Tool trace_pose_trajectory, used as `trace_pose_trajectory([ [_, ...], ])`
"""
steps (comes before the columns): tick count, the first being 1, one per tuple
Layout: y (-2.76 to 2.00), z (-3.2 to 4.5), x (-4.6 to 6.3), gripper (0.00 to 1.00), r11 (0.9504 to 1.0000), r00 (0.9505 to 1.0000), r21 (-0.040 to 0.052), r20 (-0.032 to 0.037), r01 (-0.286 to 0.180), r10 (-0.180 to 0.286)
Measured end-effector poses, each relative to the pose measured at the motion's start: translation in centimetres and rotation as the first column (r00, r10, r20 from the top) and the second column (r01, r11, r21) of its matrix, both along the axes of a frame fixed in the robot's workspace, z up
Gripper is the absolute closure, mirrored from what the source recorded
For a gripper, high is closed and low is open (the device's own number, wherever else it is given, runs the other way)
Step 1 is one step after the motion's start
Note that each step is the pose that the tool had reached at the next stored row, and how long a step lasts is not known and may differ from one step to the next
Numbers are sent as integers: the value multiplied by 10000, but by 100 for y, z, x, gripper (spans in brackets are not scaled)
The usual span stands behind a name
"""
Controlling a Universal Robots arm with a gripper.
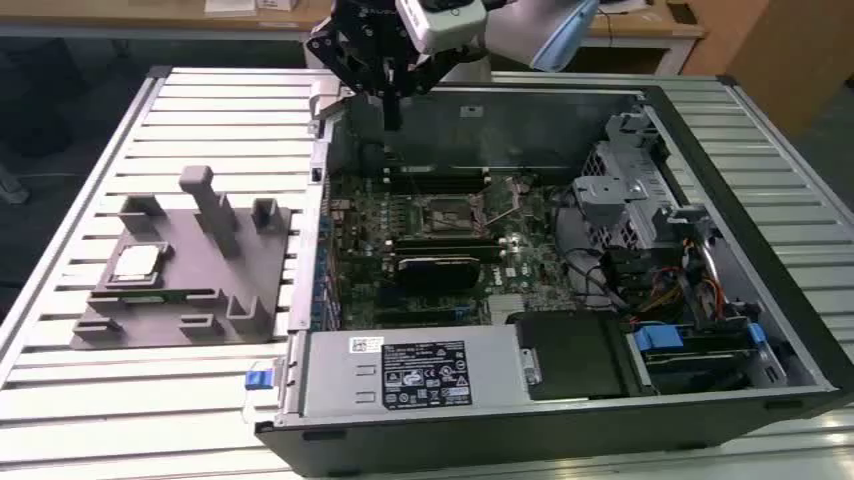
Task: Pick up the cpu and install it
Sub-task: 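Reach for the cpu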
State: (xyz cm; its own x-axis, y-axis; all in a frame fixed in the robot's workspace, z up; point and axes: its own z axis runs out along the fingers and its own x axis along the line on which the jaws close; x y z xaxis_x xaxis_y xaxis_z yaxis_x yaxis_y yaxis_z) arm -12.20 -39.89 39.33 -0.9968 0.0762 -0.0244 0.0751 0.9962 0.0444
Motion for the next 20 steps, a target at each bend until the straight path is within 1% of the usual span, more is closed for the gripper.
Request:
trace_pose_trajectory([
  [8, 0, 0, -4, 89, 10000, 10000, -1, 0, 1, -1],
  [20, 0, -1, -110, 89, 10000, 10000, -1, 0, 3, -3],
])
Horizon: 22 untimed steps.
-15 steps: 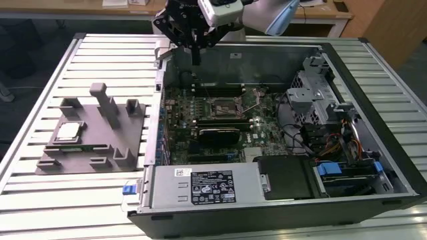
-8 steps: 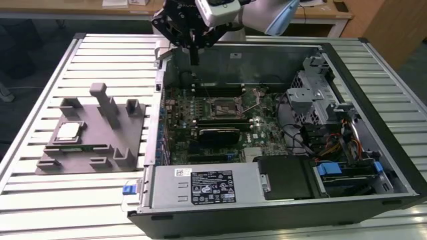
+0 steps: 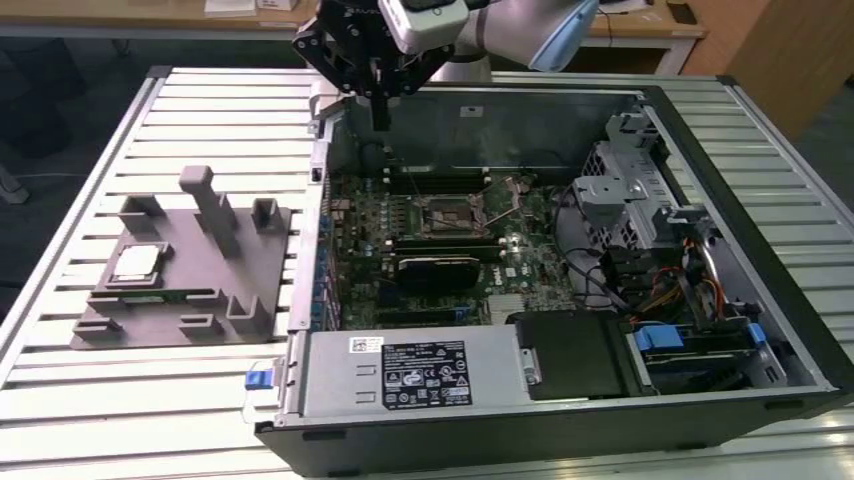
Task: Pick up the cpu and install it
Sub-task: 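Reach for the cpu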
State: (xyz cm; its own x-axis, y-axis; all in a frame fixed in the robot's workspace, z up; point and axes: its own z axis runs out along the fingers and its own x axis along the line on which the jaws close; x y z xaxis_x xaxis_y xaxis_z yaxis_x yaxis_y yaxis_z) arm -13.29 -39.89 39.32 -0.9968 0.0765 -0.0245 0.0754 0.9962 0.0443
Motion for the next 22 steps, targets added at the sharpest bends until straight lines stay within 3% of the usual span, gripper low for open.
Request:
trace_pose_trajectory([
  [22, 0, 0, -273, 89, 10000, 10000, 1, 34, -1, 1],
])
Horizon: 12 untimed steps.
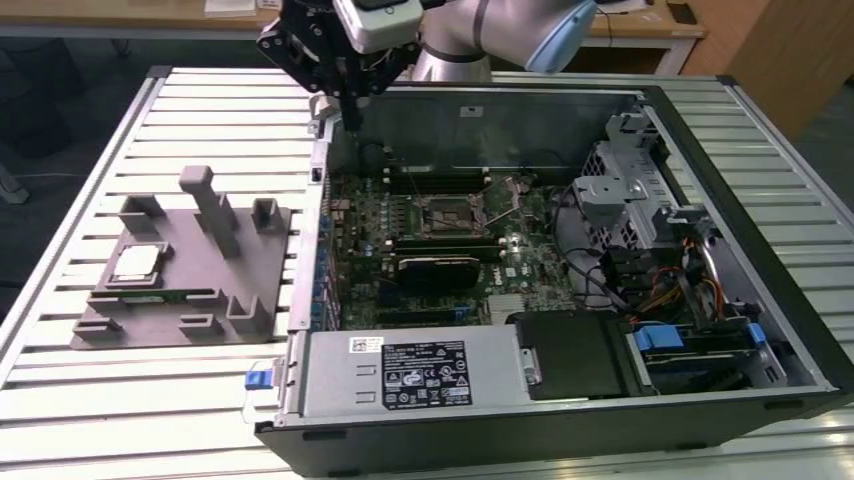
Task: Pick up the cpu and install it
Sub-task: 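Reach for the cpu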
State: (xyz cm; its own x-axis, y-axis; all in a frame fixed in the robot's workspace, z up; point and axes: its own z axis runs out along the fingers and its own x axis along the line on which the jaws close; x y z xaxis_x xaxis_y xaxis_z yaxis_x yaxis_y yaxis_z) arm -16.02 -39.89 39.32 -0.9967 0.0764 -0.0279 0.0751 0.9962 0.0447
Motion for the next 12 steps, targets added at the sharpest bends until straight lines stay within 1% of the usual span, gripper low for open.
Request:
trace_pose_trajectory([
  [12, 0, 0, -189, 89, 10000, 10000, -1, 40, 0, 0],
])
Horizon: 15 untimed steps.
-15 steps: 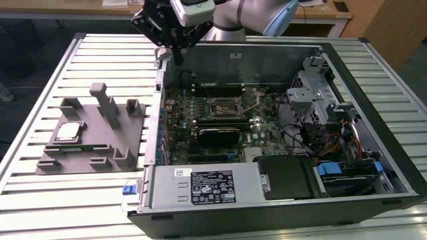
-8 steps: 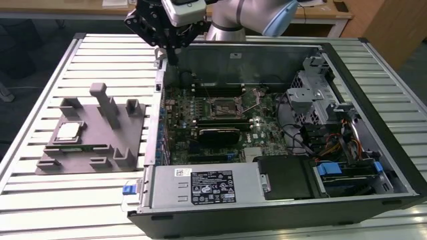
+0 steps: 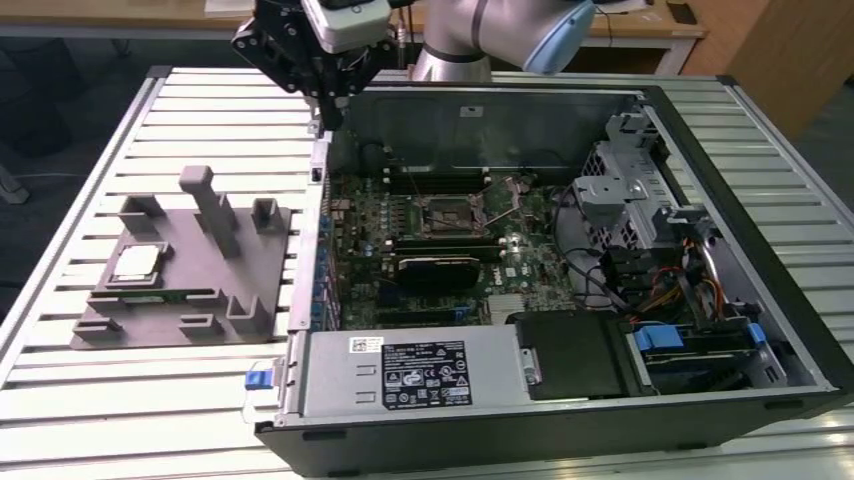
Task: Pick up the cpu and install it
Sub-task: 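Reach for the cpu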
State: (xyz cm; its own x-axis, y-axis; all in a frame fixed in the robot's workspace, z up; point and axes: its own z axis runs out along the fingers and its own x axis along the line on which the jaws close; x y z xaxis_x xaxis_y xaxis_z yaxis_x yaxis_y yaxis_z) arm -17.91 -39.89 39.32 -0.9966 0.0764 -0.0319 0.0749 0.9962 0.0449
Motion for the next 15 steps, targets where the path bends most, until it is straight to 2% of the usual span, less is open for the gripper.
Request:
trace_pose_trajectory([
  [15, 0, 0, -228, 89, 10000, 10000, 0, 26, 1, -1],
])
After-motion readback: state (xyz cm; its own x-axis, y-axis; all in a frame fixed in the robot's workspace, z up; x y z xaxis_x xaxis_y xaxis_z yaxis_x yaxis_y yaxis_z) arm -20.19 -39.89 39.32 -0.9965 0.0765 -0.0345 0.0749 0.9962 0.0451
